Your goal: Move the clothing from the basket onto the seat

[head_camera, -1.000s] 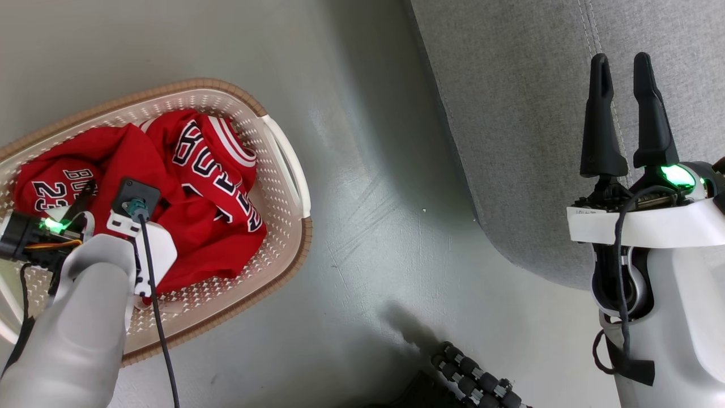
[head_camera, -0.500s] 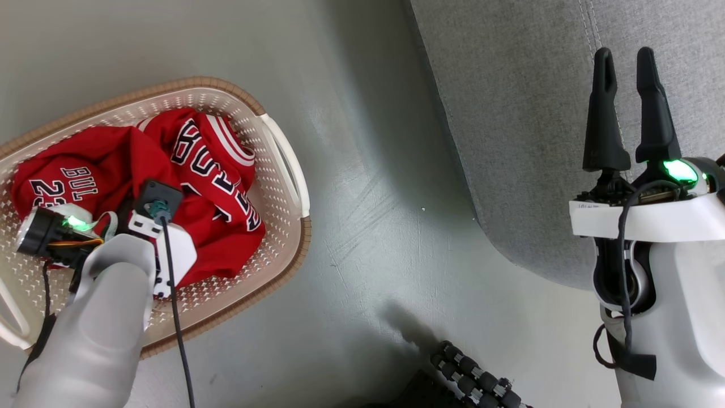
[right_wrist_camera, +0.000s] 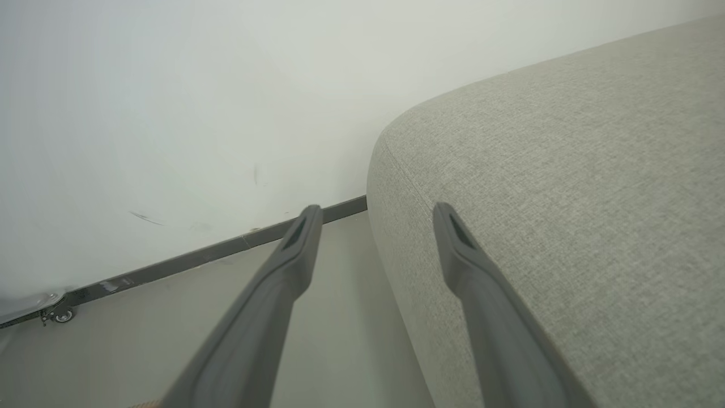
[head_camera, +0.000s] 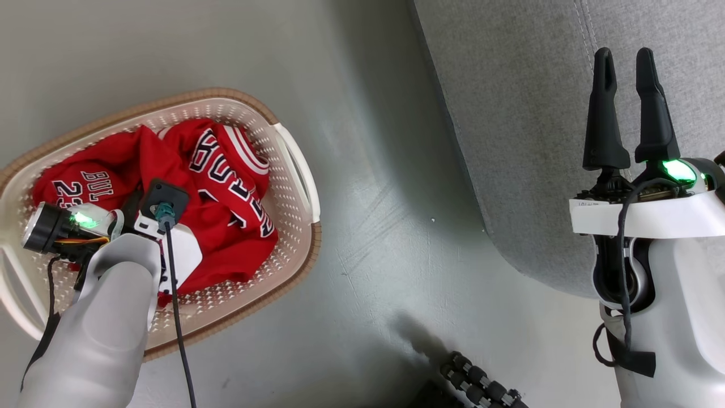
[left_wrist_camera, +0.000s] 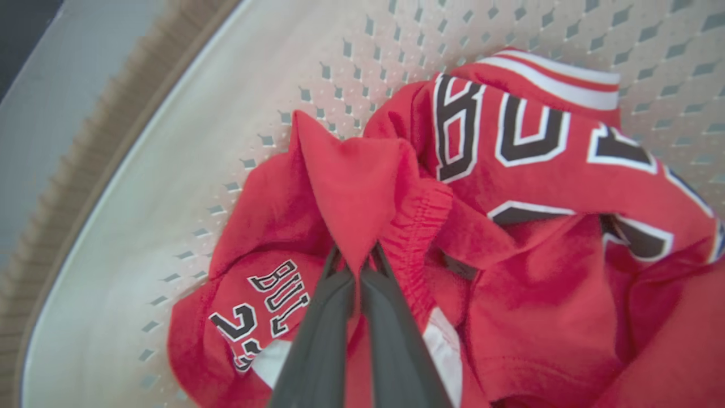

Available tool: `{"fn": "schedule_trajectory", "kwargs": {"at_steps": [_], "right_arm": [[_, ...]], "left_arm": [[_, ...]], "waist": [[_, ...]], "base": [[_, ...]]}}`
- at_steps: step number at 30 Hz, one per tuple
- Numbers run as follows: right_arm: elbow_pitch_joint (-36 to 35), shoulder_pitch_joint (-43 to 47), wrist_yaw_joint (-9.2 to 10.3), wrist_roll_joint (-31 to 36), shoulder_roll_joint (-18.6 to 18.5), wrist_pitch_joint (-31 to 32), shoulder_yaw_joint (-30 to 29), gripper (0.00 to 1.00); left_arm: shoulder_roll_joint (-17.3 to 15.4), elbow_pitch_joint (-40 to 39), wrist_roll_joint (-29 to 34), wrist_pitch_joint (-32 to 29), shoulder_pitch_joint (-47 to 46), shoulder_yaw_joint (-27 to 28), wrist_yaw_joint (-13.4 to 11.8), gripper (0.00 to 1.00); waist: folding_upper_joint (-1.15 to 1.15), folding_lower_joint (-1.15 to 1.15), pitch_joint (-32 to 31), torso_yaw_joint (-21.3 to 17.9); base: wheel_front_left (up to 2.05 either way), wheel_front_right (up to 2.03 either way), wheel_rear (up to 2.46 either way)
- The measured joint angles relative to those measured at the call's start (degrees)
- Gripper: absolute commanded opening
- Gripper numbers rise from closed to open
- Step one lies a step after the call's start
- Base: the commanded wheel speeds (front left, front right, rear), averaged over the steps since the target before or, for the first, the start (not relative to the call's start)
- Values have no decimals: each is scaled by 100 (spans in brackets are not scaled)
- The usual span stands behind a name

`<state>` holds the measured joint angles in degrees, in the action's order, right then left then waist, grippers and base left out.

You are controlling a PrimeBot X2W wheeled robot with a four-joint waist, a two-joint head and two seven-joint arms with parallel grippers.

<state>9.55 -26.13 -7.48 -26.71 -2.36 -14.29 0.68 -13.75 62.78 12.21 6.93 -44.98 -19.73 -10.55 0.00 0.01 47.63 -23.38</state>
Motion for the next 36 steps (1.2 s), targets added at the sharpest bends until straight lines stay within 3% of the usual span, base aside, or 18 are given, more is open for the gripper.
{"fn": "schedule_trajectory", "kwargs": {"at_steps": [16,36], "right_arm": [[158,-7,0,197,-2,0,-4,100],[376,9,0,628,-9,0,-170,100]], "left_arm": [[168,-301,-253,547,140,111,-14,0],[413,-1044,-494,698,391,136,-18,0]], "waist": [[0,0,-449,276],[0,0,-1168,683]], "base": [[0,0,0],[0,0,0]]}}
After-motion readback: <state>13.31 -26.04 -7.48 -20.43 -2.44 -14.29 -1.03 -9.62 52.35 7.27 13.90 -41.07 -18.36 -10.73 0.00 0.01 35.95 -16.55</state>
